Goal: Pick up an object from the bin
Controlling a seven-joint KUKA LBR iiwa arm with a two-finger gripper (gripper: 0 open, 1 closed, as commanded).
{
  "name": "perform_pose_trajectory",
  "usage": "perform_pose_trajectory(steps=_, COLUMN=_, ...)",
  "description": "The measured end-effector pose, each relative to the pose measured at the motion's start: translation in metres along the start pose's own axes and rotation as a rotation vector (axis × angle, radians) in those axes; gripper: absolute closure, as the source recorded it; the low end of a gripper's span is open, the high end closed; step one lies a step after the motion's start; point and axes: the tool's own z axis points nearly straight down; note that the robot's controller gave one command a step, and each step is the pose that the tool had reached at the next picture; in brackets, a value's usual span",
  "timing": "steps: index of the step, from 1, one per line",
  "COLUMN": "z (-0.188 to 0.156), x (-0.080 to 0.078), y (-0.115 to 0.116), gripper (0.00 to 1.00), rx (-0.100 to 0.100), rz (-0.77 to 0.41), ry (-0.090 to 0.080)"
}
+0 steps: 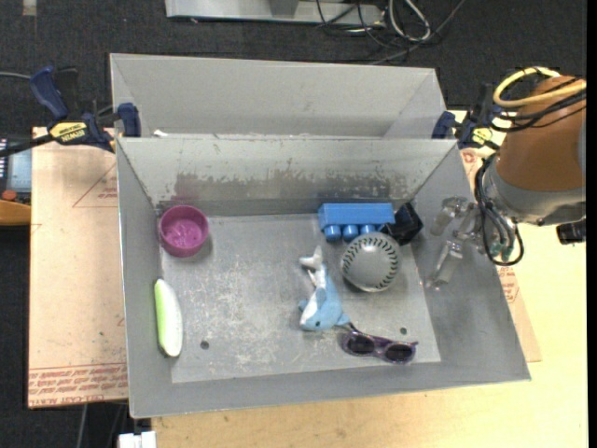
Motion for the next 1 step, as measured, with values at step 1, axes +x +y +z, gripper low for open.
perform_pose_trajectory(steps=1, z=-0.0703, x=0.0315, y=-0.001, gripper=0.0, rx=0.001, rz=-0.279, ry=-0.009)
